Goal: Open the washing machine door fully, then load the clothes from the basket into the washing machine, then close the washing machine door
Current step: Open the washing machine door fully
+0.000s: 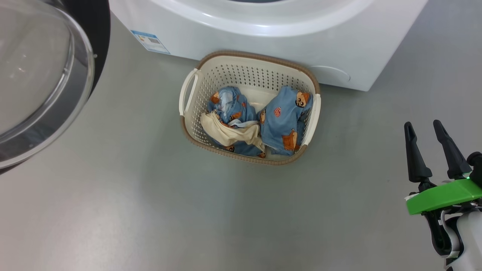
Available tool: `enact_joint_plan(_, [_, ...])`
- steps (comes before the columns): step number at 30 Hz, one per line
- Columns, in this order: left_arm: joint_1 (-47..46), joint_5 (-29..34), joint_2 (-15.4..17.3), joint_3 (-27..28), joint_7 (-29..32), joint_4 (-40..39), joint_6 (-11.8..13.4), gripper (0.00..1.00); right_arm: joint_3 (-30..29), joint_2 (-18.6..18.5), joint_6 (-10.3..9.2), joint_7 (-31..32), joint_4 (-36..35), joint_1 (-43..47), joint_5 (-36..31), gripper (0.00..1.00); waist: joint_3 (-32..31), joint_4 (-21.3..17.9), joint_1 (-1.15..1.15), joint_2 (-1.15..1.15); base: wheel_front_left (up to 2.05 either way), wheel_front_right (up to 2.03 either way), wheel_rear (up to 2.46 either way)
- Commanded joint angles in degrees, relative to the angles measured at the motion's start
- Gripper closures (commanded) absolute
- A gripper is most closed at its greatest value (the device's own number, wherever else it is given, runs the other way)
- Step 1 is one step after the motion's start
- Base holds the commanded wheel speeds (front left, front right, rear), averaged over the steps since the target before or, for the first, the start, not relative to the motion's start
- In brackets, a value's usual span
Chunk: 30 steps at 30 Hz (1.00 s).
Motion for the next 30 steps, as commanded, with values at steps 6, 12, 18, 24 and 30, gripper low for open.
enact_joint_plan(6, [3.67,-0.41,2.82,0.12,-0.36,-3.34,0.05,1.0,1.85,0.06,0.33,-0.51,-1.07,0.11,-0.65,0.0,-2.69,0.32,0.0,0.0,0.0,0.0,0.0])
enact_joint_plan(12, [8.31,-1.69,0.2,-1.68,-0.36,-6.51,0.05,1.0,2.26,0.42,0.33,-0.51,-0.68,0.83,-0.25,0.0,-5.8,0.69,0.0,0.0,0.0,0.0,0.0])
enact_joint_plan(18, [13.63,-4.79,-1.31,-6.07,-0.36,-9.68,0.05,1.0,2.58,0.99,0.33,-0.51,-0.22,1.73,0.27,0.0,-9.27,0.96,0.0,0.0,0.0,0.0,0.0])
enact_joint_plan(24, [18.89,-6.27,-2.53,-9.54,-0.36,-13.86,0.05,0.82,2.71,1.87,0.33,-0.51,0.25,3.43,0.76,0.0,-12.99,1.19,0.0,0.0,0.0,0.0,0.0])
enact_joint_plan(30, [24.19,-6.41,-4.68,-12.45,-0.36,-19.64,0.05,0.0,2.68,2.48,0.33,-0.51,0.14,4.96,1.25,0.0,-15.76,0.34,0.0,0.0,0.0,0.0,0.0])
